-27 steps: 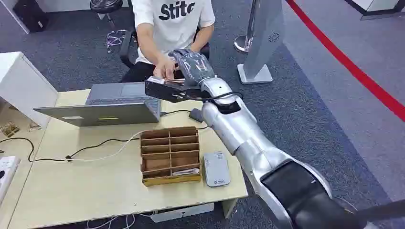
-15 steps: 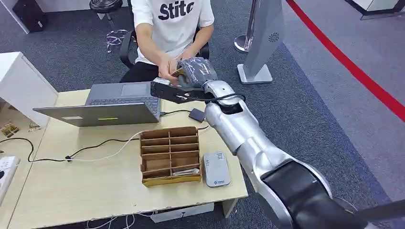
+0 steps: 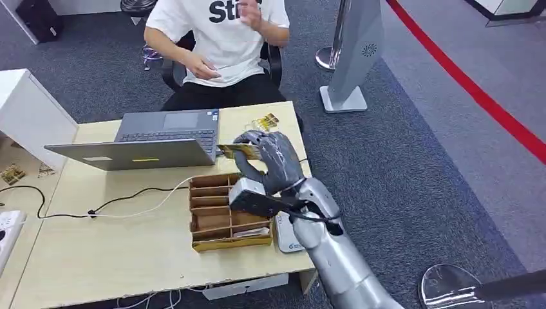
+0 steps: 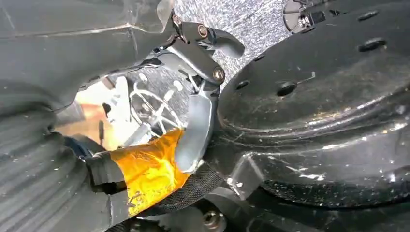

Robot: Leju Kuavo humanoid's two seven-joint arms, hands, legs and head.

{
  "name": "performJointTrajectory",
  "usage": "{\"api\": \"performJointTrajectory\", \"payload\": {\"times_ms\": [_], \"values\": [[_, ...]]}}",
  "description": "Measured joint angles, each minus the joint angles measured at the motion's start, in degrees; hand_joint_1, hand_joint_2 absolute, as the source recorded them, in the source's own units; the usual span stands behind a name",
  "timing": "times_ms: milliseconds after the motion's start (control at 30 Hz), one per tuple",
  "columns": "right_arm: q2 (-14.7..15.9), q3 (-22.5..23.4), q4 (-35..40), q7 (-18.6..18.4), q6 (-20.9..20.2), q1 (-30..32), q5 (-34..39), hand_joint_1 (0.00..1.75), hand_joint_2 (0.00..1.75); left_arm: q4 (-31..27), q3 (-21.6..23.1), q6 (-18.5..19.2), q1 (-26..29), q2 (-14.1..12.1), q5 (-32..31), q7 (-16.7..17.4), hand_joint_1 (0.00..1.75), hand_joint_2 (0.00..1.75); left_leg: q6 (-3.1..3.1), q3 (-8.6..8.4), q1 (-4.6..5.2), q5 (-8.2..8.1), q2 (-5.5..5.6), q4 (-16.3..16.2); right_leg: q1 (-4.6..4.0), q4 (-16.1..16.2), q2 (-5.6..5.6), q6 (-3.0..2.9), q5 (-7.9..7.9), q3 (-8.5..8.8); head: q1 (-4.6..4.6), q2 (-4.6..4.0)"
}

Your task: Pass the card to the sensor for recognition and then transmit it.

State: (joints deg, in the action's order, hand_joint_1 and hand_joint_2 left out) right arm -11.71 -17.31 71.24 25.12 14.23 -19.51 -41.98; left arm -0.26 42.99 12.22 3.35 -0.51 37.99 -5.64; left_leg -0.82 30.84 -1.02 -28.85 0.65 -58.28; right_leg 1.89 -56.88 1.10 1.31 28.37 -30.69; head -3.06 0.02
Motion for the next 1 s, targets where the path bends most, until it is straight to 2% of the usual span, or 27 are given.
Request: {"api": "performJointTrajectory", "payload": {"times_ms": [133, 200, 233, 400, 533, 833, 1000], "values": [[1.85, 2.24, 5.12, 1.55, -2.37, 8.52, 4.23, 1.75, 1.75, 0.04, -0.59, -1.03, 0.47, 0.79, 1.75, -0.06, 0.0, 1.75, 0.0, 0.0, 0.01, 0.0, 0.01, 0.0, 0.01, 0.02, -0.01, 0.01, 0.0, 0.01, 0.0, 0.0], [2.46, 4.21, 5.54, 1.15, -6.04, 11.38, 6.81, 1.75, 1.75, 0.11, -0.83, -1.33, 0.58, 0.99, 2.51, -0.13, 0.0, 1.75, 0.0, 0.0, 0.02, 0.0, 0.0, 0.0, 0.01, 0.01, -0.01, 0.01, -0.01, 0.01, 0.02, 0.0], [2.91, 5.1, 5.39, 0.74, -7.59, 12.3, 7.65, 1.75, 1.75, 0.15, -0.94, -1.33, 0.61, 1.05, 2.67, -0.13, 0.0, 1.75, 0.0, 0.01, 0.02, 0.0, 0.0, 0.0, 0.01, 0.01, -0.01, 0.01, -0.01, 0.01, 0.04, 0.0], [4.19, 8.22, 1.43, -1.08, -9.07, 12.28, 4.91, 1.75, 1.75, 0.24, -1.03, -1.25, 0.62, 1.12, 3.17, -0.11, 0.0, 1.75, 0.0, -0.03, 0.01, 0.01, -0.01, 0.0, 0.0, -0.01, 0.01, -0.01, -0.03, 0.03, 0.02, 0.0], [4.41, 8.28, -4.44, -3.28, -7.8, 10.54, 0.11, 1.75, 1.75, 0.24, -1.03, -1.14, 0.61, 1.12, 3.45, -0.02, 0.0, 1.75, -0.02, -0.04, -0.01, 0.03, 0.0, 0.0, -0.01, -0.02, 0.02, -0.04, -0.05, 0.03, 0.02, 0.0], [4.43, 8.05, -10.41, -4.71, -7.01, 8.53, -2.09, 1.75, 1.75, 0.33, -1.03, -0.96, 0.61, 1.12, 3.69, 0.0, 0.0, 1.75, -0.03, 0.01, 0.0, 0.03, 0.0, 0.0, 0.0, -0.02, 0.02, -0.03, -0.04, 0.02, 0.02, 0.0], [4.37, 7.06, -15.2, -6.25, -3.71, 5.99, -5.05, 1.75, 1.75, 0.35, -1.03, -0.83, 0.62, 1.12, 4.02, 0.02, 0.0, 1.75, -0.03, -0.04, 0.0, 0.03, 0.0, 0.0, 0.0, -0.02, 0.02, -0.04, -0.04, 0.05, 0.02, 0.0]]}}
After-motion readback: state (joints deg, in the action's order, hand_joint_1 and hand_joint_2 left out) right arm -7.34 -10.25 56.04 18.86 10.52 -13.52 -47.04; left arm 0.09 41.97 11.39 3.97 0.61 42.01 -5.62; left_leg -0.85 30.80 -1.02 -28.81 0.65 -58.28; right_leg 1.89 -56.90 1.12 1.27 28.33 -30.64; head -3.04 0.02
